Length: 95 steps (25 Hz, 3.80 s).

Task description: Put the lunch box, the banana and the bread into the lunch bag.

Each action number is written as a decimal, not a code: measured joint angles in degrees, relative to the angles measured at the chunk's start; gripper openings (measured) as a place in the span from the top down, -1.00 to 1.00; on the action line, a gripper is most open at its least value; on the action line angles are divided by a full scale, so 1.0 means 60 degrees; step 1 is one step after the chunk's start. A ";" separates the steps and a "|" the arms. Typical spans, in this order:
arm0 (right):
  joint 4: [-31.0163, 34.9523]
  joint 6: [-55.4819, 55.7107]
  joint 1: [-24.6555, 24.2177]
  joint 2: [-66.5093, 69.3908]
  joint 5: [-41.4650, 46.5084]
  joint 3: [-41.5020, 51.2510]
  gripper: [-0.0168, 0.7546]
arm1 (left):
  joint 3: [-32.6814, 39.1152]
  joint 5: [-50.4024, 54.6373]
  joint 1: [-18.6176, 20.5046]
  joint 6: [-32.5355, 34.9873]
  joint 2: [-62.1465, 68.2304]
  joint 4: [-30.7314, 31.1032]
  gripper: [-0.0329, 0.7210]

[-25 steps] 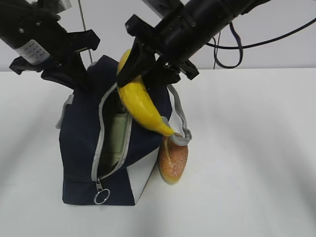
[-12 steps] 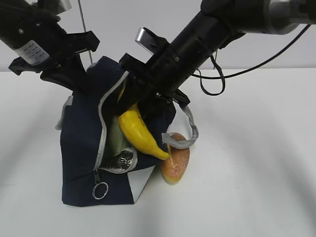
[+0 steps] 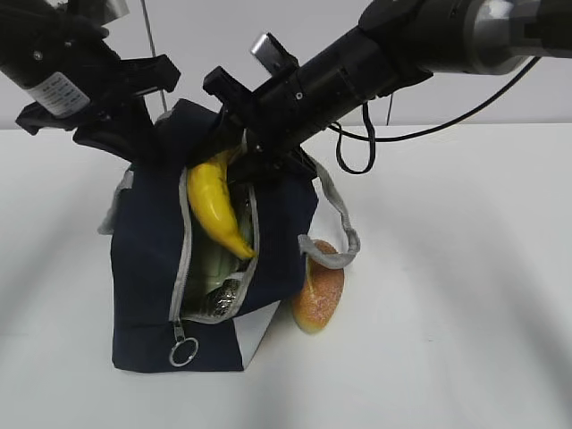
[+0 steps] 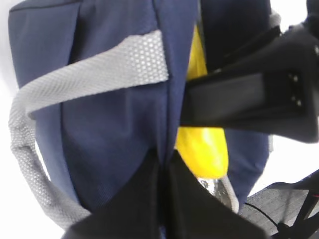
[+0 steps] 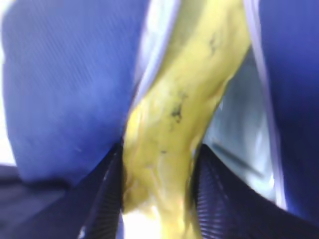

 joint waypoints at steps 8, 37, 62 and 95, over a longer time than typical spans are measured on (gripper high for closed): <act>0.0330 0.0043 0.0000 0.0055 -0.0537 0.0000 0.15 | 0.0000 -0.0072 0.0000 0.0000 0.0000 0.0000 0.92; -0.3371 -0.0634 0.0000 -0.1349 0.1075 0.0177 -0.35 | 0.0000 0.0008 0.0000 0.0000 0.0000 -0.0009 0.92; -0.3540 -0.1494 0.0000 -0.6407 -0.3760 0.8521 -0.36 | 0.0000 0.0059 0.0000 0.0000 0.0000 -0.0002 0.92; -0.0988 -0.3459 0.0000 -0.3623 -0.5837 0.7802 -0.74 | 0.0000 0.0088 0.0000 0.0000 0.0000 -0.0002 0.92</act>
